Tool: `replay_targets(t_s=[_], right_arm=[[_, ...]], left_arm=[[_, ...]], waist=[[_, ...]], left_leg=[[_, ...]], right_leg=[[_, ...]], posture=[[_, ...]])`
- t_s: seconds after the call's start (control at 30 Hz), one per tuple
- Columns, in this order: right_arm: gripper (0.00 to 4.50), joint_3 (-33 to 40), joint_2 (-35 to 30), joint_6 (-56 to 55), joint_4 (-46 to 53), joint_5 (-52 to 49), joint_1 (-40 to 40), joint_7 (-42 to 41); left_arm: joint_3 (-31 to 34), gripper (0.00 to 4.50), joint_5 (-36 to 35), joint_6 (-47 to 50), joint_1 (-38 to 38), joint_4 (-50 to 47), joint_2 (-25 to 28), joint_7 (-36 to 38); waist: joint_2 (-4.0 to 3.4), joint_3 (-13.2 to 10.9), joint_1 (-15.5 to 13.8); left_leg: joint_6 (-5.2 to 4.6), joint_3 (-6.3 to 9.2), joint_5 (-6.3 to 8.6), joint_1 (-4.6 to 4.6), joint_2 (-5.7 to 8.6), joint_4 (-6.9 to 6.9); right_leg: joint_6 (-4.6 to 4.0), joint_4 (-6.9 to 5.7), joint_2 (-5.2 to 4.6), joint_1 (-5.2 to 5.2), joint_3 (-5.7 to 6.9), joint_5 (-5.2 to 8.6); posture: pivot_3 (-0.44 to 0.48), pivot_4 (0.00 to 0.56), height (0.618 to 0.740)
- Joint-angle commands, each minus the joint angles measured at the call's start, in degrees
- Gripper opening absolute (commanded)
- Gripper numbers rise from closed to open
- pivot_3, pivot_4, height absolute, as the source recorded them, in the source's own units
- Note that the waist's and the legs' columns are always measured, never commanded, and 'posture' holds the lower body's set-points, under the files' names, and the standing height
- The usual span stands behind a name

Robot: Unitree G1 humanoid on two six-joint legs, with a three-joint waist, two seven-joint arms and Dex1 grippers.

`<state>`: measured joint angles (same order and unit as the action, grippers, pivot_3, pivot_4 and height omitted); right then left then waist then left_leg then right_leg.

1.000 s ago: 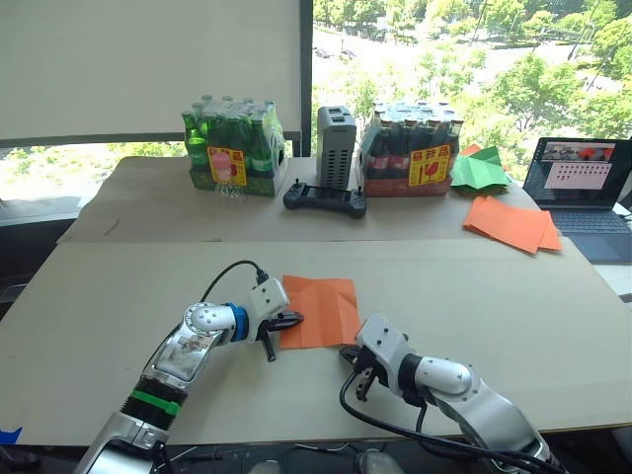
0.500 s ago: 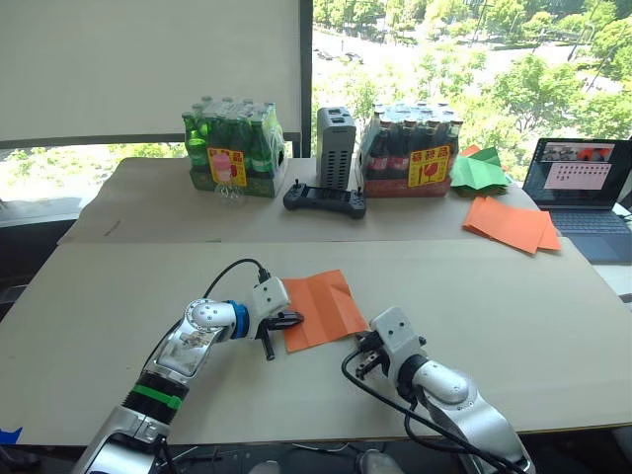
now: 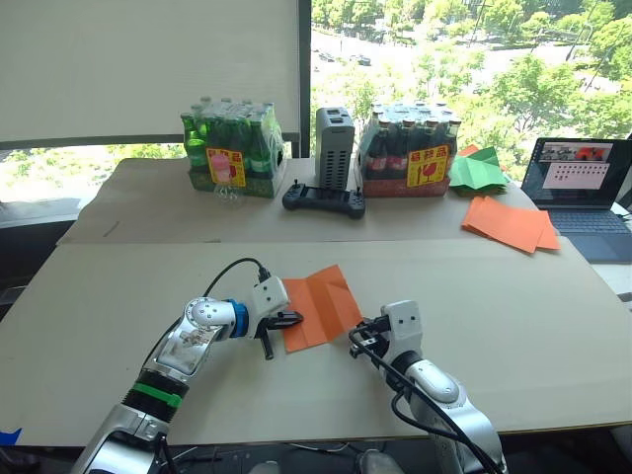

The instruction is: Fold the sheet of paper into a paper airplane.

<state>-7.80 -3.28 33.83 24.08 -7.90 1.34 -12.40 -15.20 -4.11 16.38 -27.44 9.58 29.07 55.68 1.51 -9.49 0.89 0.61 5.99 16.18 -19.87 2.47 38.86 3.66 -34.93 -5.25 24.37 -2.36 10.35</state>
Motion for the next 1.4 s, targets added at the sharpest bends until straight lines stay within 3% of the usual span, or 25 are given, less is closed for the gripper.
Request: replay_targets(t_s=[0.03,0.27,0.5,0.73,0.97,1.2,1.4], right_arm=[[0.03,-1.8,0.1,-3.5,1.2,-2.0,1.5,-3.0],[0.03,-7.1,-1.5,-4.7,-2.5,-1.6,6.3,-7.8],[0.03,-13.9,-4.9,-3.6,-12.5,2.7,11.0,-11.0],[0.03,-14.7,-6.0,-2.3,-16.2,3.8,12.5,-12.2],[0.03,-15.1,-5.6,-1.8,-17.1,4.1,13.7,-13.1],[0.03,-15.1,-5.2,-0.7,-17.2,4.9,14.2,-12.9],[0.03,-14.8,-5.1,0.1,-16.1,4.9,14.3,-12.7]], left_arm=[[-1.8,0.00,1.8,0.6,0.1,1.6,0.3,0.5],[-1.6,0.00,1.8,0.6,0.2,1.6,0.3,0.4],[0.6,0.00,0.8,2.4,1.9,-1.7,1.3,-1.1],[6.7,0.00,-3.5,9.3,5.0,-11.0,4.5,-2.3],[13.0,0.00,-10.7,15.4,1.4,-14.9,4.4,-2.5],[11.5,0.00,-12.8,16.0,0.6,-12.8,1.0,-3.0],[8.1,0.00,-9.1,11.5,1.7,-5.1,0.5,-2.9]], waist=[[0.00,0.0,0.0],[0.00,0.0,0.0],[0.00,0.0,0.2],[-0.01,0.0,1.4],[-0.01,0.0,1.4],[-0.01,0.0,1.6],[-0.01,0.0,1.5]], left_leg=[[0.00,0.00,0.00,0.00,0.00,-0.01],[0.00,0.00,0.00,0.02,0.00,0.00],[0.00,0.01,0.00,0.04,-0.02,-0.02],[0.00,0.02,0.00,0.07,-0.11,-0.09],[0.00,0.05,0.00,0.04,-0.10,-0.08],[0.01,0.04,0.00,0.05,-0.10,-0.10],[0.01,0.03,0.00,0.04,-0.10,-0.10]], right_leg=[[0.00,0.00,0.00,0.00,0.00,0.00],[0.00,-0.01,0.01,0.00,0.00,0.00],[-0.06,-0.01,0.03,0.02,0.01,-0.03],[-0.06,-0.04,0.09,0.06,0.01,0.00],[-0.06,-0.04,0.08,0.10,0.02,0.00],[-0.21,-0.04,0.09,0.10,0.02,-0.09],[-0.22,-0.04,0.09,0.11,0.01,-0.09]], posture=[[0.000,0.150,0.723],[0.000,0.150,0.723],[0.000,0.150,0.723],[0.000,0.150,0.723],[0.000,0.150,0.723],[0.000,0.150,0.723],[0.000,0.150,0.723]])
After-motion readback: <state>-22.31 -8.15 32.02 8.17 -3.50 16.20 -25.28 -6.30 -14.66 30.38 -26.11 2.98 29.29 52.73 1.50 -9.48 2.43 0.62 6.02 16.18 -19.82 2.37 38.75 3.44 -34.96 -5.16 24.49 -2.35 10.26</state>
